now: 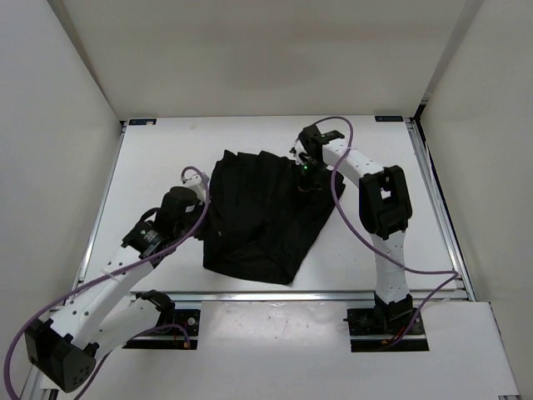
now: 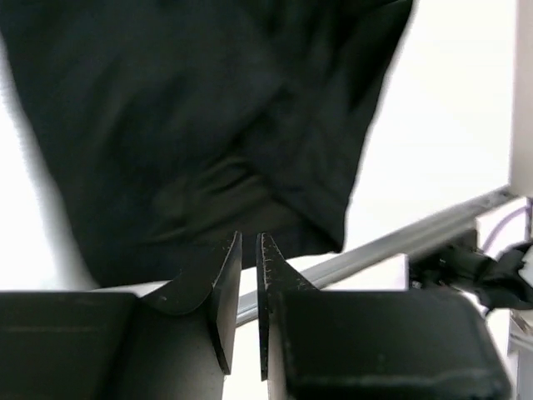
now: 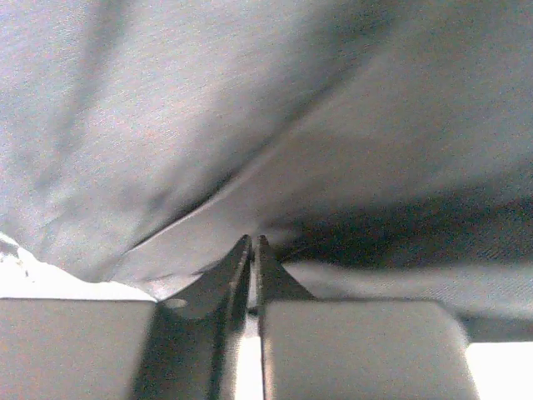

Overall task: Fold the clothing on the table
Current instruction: Flatten the skirt out

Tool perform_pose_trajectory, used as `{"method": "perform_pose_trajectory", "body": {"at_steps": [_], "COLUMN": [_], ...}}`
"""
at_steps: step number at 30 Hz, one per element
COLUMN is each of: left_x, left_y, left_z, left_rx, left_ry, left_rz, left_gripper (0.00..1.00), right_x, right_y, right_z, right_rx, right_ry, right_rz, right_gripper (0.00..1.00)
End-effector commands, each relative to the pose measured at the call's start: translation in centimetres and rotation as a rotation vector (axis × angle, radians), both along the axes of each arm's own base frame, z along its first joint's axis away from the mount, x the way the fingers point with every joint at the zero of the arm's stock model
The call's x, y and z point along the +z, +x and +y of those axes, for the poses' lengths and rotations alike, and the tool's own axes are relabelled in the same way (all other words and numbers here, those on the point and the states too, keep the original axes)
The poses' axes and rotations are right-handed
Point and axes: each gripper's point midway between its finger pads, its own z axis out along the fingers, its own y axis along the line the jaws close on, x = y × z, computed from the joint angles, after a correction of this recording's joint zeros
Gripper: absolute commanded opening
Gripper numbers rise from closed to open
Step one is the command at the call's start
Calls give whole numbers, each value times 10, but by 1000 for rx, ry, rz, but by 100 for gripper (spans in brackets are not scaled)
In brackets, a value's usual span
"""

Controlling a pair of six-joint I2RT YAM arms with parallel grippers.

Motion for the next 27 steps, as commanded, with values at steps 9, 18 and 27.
{"method": "perform_pose_trajectory", "body": {"at_steps": [9,18,27], "left_x": [2,-67,-122], "left_y": [67,97,72], "left_z": [-8,-3,-1], "left_rx": [6,-54,-113], "left_ry": [174,456,509], "left_rz": [-120,-8,126], "left_gripper": [11,0,0], "right_x": [67,13,-33], "right_y": [-88,-132,-59], "right_z": [25,-7,-49], "right_rx": [148,46,-68], "right_ry": [76,66,-27], "right_rz": [-22,156,161], "right_gripper": [30,22,17]}}
